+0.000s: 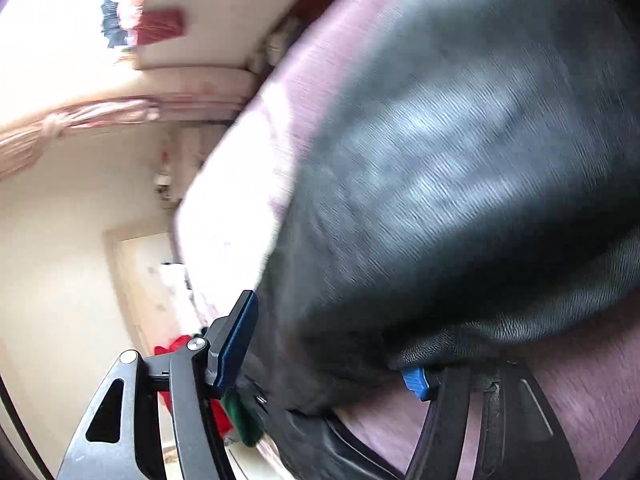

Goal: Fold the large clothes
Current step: 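Lower both tools onto the black leather jacket's sleeves and hem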

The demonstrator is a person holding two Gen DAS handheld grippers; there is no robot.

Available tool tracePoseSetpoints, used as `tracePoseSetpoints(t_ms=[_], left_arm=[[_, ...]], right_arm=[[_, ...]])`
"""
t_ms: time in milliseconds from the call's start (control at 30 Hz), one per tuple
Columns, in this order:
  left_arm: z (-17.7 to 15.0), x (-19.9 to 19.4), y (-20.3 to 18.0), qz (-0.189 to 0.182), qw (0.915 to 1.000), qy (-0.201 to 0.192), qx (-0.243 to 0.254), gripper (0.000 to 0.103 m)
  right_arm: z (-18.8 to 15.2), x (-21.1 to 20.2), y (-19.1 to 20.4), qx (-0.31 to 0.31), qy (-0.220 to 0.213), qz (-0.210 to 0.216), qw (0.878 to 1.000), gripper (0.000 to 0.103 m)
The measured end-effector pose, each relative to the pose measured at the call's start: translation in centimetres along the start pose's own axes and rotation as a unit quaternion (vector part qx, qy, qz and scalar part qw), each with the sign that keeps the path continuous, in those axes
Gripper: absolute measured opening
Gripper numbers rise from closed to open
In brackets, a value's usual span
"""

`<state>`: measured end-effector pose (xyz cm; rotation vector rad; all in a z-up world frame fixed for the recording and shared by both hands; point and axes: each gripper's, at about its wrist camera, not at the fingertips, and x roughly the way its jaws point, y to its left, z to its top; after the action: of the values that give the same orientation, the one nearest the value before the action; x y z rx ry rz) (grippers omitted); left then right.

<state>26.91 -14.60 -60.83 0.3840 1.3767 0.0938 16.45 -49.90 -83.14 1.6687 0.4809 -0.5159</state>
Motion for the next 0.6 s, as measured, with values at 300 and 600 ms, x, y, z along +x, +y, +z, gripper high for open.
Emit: tracePoseSetpoints(t_ms=[300,600], left_arm=[[1.2,0.0,-2.0,-0.024,0.9996,0.001,0.014,0.103],[0.9,-0.3,-3.3,-0.017,0.9994,-0.005,0.029,0.103]], right_arm=[[-1.7,2.0,-2.5,-0.014,0.051,-0.042,0.998,0.055],[1.3,3.7,2.0,-0.018,-0.065,-0.007,0.998,0.026]])
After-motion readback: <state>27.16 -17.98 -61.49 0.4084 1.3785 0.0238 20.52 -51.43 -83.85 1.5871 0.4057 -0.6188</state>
